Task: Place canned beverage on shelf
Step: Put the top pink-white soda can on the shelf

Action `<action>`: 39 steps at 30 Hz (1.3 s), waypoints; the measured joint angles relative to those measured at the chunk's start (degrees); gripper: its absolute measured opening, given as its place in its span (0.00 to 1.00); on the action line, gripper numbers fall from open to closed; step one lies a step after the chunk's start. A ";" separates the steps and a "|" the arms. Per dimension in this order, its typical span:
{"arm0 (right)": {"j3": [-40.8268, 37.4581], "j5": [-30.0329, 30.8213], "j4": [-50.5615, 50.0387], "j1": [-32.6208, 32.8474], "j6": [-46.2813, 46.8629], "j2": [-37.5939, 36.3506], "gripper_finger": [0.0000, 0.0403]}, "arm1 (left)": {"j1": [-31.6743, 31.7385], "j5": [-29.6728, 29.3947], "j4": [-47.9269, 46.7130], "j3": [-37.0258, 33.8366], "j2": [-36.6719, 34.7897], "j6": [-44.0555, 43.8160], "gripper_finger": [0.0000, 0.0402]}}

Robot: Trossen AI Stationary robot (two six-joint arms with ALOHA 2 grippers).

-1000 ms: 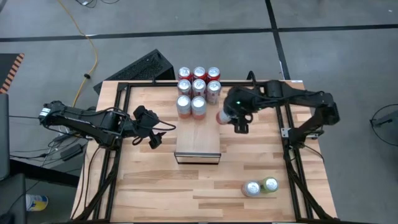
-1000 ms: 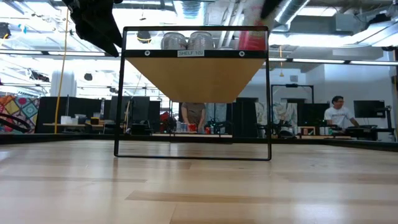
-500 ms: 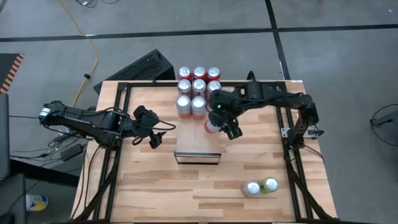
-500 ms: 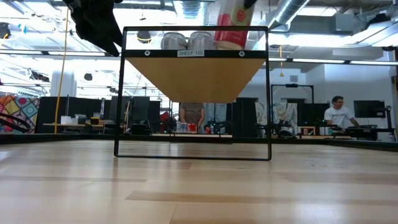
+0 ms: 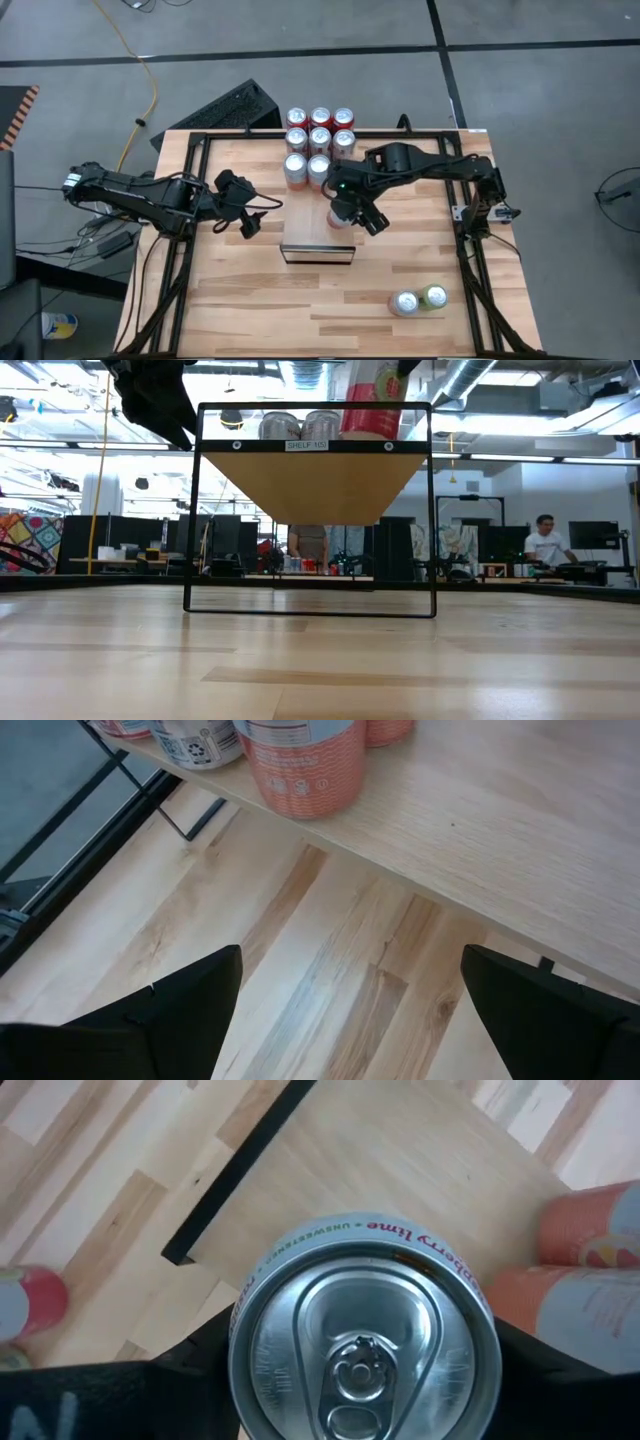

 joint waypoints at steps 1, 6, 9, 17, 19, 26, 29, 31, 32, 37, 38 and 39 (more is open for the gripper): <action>0.00 0.07 0.07 -0.13 0.01 0.00 0.69 | 0.00 0.00 0.00 0.00 0.00 0.00 0.90; 0.11 0.24 -0.29 -0.43 -0.27 1.11 0.75 | 0.00 -0.23 0.00 0.00 0.00 0.00 0.90; -0.07 0.34 -1.41 -0.43 -0.35 2.54 0.76 | 0.00 -0.31 0.02 0.02 0.00 0.00 0.90; 0.07 3.73 -0.49 -0.52 -0.84 3.59 0.77 | 0.00 -0.37 0.00 0.00 -0.02 0.00 0.90; 0.04 4.36 -0.38 -0.80 0.00 3.58 0.77 | 0.00 -0.35 0.02 0.00 -0.02 0.00 0.90; 0.04 4.33 -2.18 -1.18 3.11 3.44 0.77 | 0.00 -0.37 0.04 0.00 -0.02 -0.28 0.90; 0.04 4.23 -2.39 -1.17 4.48 3.41 0.77 | 0.00 -0.35 0.14 0.00 -0.02 -0.64 0.90; 0.04 3.83 -2.44 -1.17 4.99 3.41 0.79 | 0.00 -0.32 0.21 0.00 0.00 -0.96 0.90; 0.04 3.71 -2.46 -1.17 5.28 3.43 0.80 | 0.00 -0.23 0.21 0.00 -0.01 -1.18 0.90; -0.02 4.37 -2.89 -1.17 6.26 3.41 0.89 | 0.00 -0.22 0.45 0.00 0.00 -1.98 0.90; -0.02 5.25 -2.80 -1.11 6.24 3.41 0.90 | 0.00 -0.20 0.44 0.00 -0.02 -2.14 0.90; -0.02 5.78 -2.76 -1.10 6.24 3.41 0.92 | 0.01 -0.17 0.46 0.00 -0.02 -2.19 0.90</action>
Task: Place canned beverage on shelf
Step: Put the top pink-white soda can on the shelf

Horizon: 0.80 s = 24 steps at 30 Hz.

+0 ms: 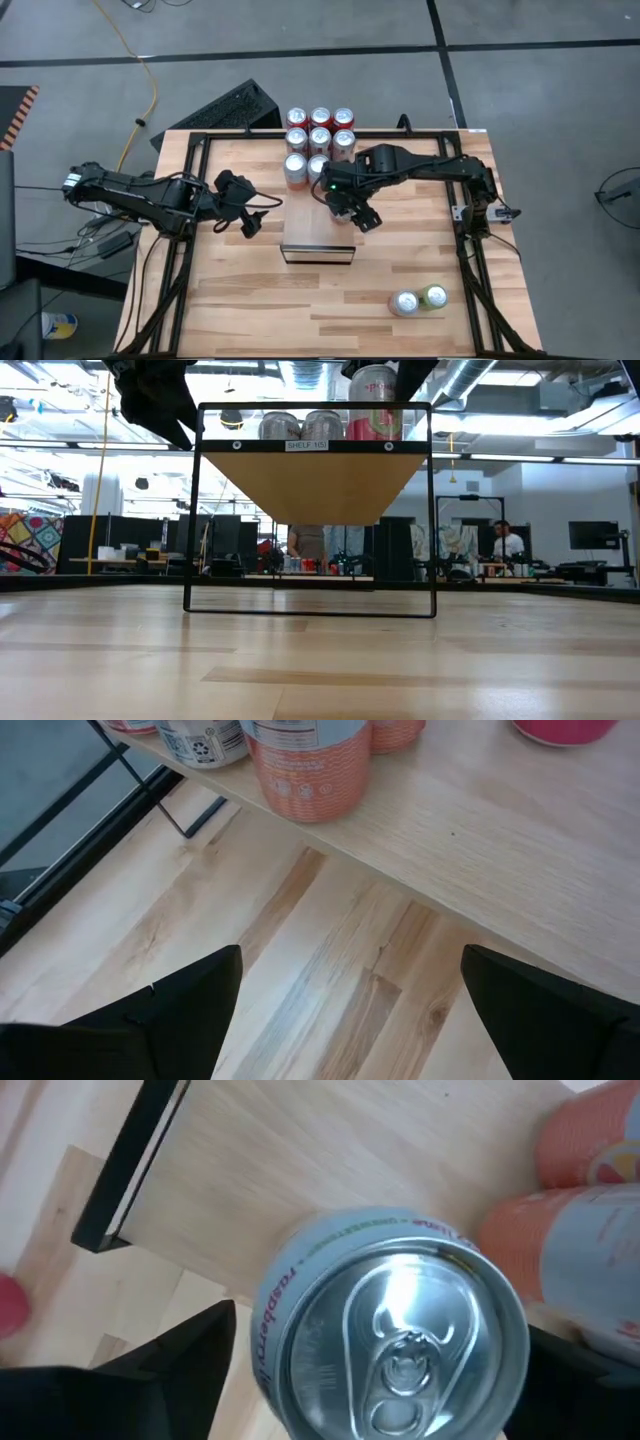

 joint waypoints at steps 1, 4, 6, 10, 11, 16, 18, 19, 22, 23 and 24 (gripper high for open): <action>0.00 0.26 -0.02 0.00 0.01 0.01 0.93 | -0.01 0.00 -0.01 0.01 0.01 -0.01 0.90; 0.00 0.67 -0.01 0.00 0.32 0.00 0.95 | 0.00 0.00 -0.02 0.00 0.00 -0.29 0.90; -0.03 0.69 -0.20 0.00 1.34 -0.45 0.95 | 0.01 0.00 -0.02 0.00 0.00 -0.35 0.90; -0.03 0.69 -1.15 -0.05 4.19 -2.65 0.95 | 0.00 0.01 -0.02 0.00 0.02 -0.39 0.90; -0.04 0.69 -1.52 -0.11 5.16 -3.23 0.95 | 0.00 0.00 -0.05 0.01 0.01 -0.39 0.90; 0.00 0.95 -3.79 0.10 14.55 -7.86 0.95 | -0.01 0.02 -0.21 0.00 0.00 -0.25 0.90; -0.02 1.27 -4.56 1.00 20.63 -10.50 0.94 | 0.00 0.04 -0.54 0.00 0.00 -0.24 0.90; -0.02 2.35 -4.75 1.95 23.76 -11.58 0.93 | -0.01 0.02 -0.65 0.00 0.00 -0.24 0.90; -0.68 8.28 -4.37 6.45 32.27 -15.25 0.88 | -0.01 0.02 -0.51 -0.05 0.00 -0.31 0.90; -1.74 10.61 -3.32 8.17 35.00 -16.29 0.86 | -0.01 0.02 -0.54 -0.07 0.00 -0.44 0.90; -3.32 13.05 -1.98 9.80 37.97 -17.66 0.83 | -0.01 0.04 -0.51 -0.05 0.00 -0.48 0.90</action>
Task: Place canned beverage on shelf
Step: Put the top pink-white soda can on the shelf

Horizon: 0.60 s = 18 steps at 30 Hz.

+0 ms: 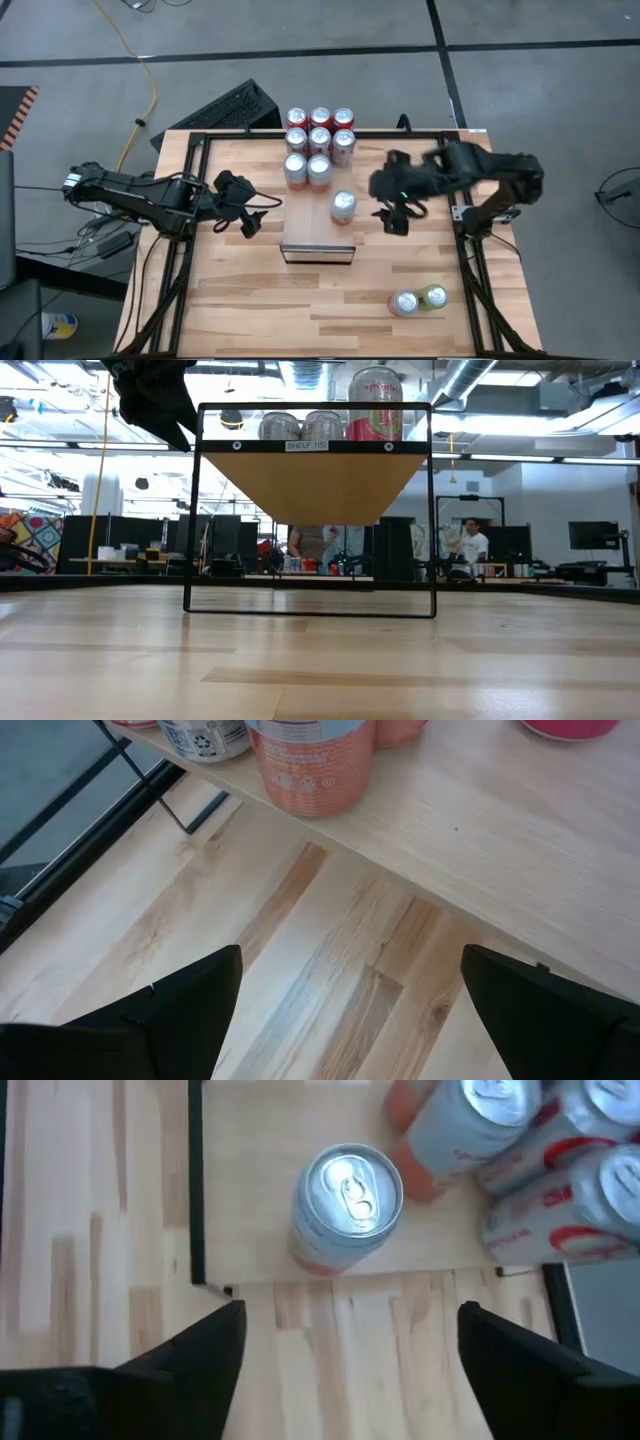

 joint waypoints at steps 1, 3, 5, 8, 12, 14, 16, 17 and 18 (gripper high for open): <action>-1.88 2.14 1.02 1.71 3.14 -1.46 0.81 | 0.00 0.00 0.00 -0.02 0.00 -0.02 0.90; -6.29 6.70 3.25 4.85 9.56 -3.71 0.78 | 0.00 0.00 0.00 -0.02 0.00 -0.16 0.90; -11.40 12.57 5.96 8.09 16.11 -6.06 0.75 | 0.01 0.00 -0.02 -0.04 0.00 -0.16 0.90; -19.67 20.06 12.59 11.73 24.16 -8.22 0.70 | 0.00 0.00 -0.02 -0.04 0.00 0.24 0.90; -28.41 22.07 22.71 13.93 29.51 -8.64 0.60 | 0.01 0.00 -0.02 -0.06 0.00 0.03 0.90; -30.93 22.39 24.55 14.39 30.79 -8.09 0.52 | 0.01 0.00 0.00 -0.06 0.00 -0.14 0.90; -32.05 22.61 24.91 14.46 31.29 -7.07 0.43 | 0.00 0.00 0.00 -0.06 0.00 -0.16 0.90; -32.36 22.72 24.98 14.36 31.26 -6.59 0.38 | 0.00 0.00 0.00 -0.06 0.00 -0.16 0.90; -32.56 22.75 24.82 14.13 31.00 -6.34 0.33 | 0.00 0.00 0.00 -0.06 0.00 -0.18 0.90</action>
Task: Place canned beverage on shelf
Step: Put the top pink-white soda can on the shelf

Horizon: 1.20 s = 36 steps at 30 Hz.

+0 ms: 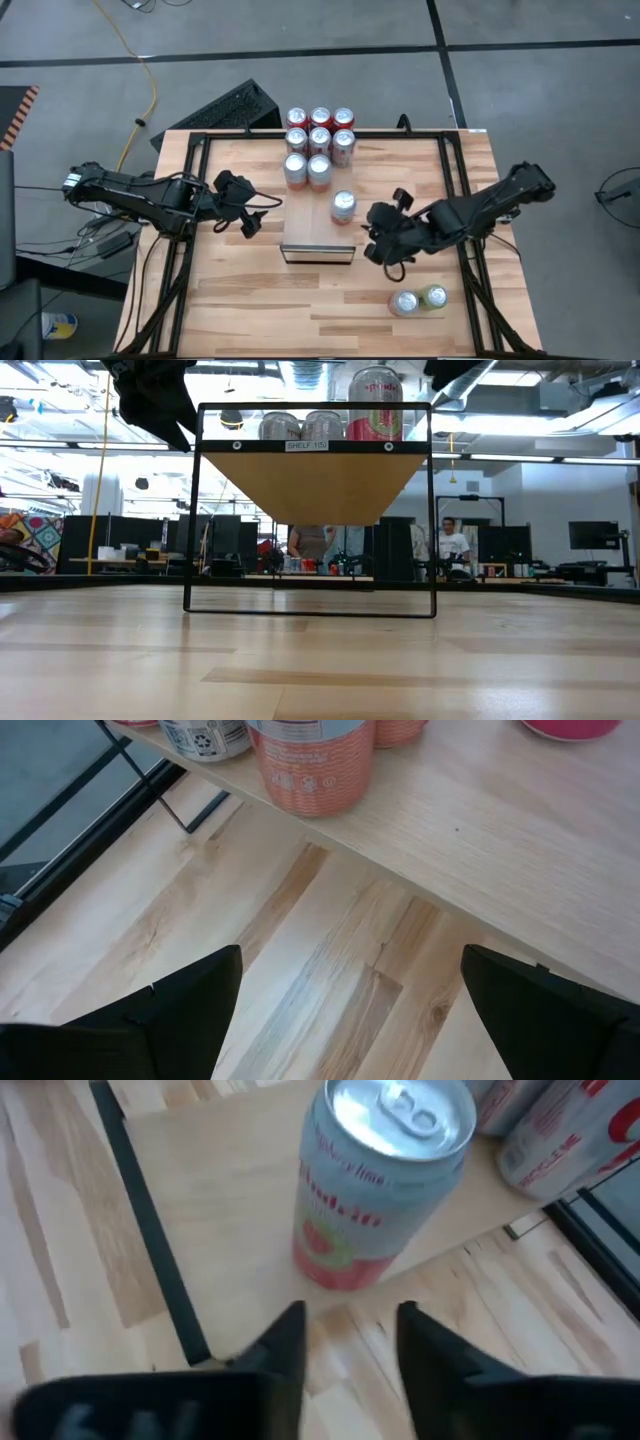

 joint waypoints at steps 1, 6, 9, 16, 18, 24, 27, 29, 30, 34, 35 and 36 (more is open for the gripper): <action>-0.04 -0.03 0.00 -0.14 -0.46 0.11 0.28 | 0.02 0.00 0.00 0.00 0.00 -0.08 0.90; -0.01 1.10 0.33 -1.26 -3.92 0.56 0.04 | 0.00 -0.06 0.00 0.00 0.00 -1.04 0.90; -0.01 1.16 0.40 -2.59 -5.55 0.52 0.03 | 0.00 -0.07 0.01 0.00 0.00 -1.14 0.90; -0.01 1.09 1.21 -6.05 -13.18 0.54 0.00 | 0.02 -0.81 0.09 0.00 0.00 -1.31 0.90; -0.01 1.01 2.40 -7.23 -16.15 0.54 0.01 | 0.00 -1.03 0.11 0.00 0.00 -1.62 0.90; -0.04 -2.79 8.99 -11.12 -25.54 0.54 0.00 | 0.01 -1.07 0.15 0.00 0.00 -2.33 0.90; -0.04 -4.27 11.52 -13.17 -29.85 0.54 0.00 | 0.00 -1.66 0.15 0.00 0.00 -2.36 0.90; -0.04 -5.81 12.88 -14.63 -33.01 0.54 0.00 | 0.02 -2.43 0.15 0.00 0.00 -2.38 0.90; -0.04 -6.77 13.78 -15.39 -34.65 0.54 0.00 | 0.00 -2.63 0.17 0.00 0.00 -2.42 0.90; -0.04 -11.46 19.42 -18.03 -40.10 0.54 0.00 | 0.01 -3.17 0.17 0.00 0.00 -2.41 0.90; -0.04 -12.92 20.99 -18.53 -41.28 0.54 0.00 | 0.02 -3.21 0.17 0.00 0.00 -2.41 0.90; -0.04 -14.50 22.36 -19.00 -42.48 0.54 0.00 | 0.02 -3.25 0.17 0.00 0.00 -2.39 0.90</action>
